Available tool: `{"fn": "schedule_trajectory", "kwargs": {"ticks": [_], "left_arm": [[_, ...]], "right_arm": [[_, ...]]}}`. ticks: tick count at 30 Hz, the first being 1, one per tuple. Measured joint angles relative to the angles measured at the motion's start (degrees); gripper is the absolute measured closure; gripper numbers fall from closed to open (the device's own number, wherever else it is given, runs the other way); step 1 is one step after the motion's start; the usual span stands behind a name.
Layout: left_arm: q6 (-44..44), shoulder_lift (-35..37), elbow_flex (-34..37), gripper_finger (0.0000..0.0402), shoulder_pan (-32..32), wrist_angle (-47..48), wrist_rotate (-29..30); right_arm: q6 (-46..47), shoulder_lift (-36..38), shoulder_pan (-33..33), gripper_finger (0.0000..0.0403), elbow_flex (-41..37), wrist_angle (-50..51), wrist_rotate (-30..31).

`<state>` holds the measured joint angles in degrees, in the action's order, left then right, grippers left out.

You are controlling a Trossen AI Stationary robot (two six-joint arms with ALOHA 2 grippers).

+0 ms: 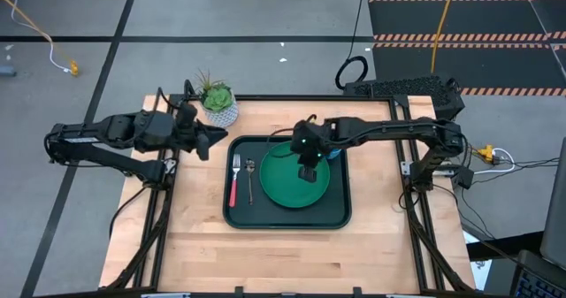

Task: Pick and place plate/cup/fork/spoon on tray
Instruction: Adjust the green plate on the dark green serving tray

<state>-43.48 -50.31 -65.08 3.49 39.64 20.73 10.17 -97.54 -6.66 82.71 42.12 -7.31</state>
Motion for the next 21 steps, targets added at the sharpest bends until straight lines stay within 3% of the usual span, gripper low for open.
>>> {"fn": "schedule_trajectory", "kwargs": {"ticks": [13, 21], "left_arm": [[6.13, -1.1, 0.0, 0.0302, 0.04, -0.04, -4.33], [9.52, -1.13, 0.0, 0.0302, 0.07, 0.14, -5.77]], "right_arm": [[16.5, -9.01, 1.84, 0.0403, 0.01, -0.19, -1.52], [23.2, -12.5, 4.1, 0.0403, 0.03, -3.5, 1.71]]}}
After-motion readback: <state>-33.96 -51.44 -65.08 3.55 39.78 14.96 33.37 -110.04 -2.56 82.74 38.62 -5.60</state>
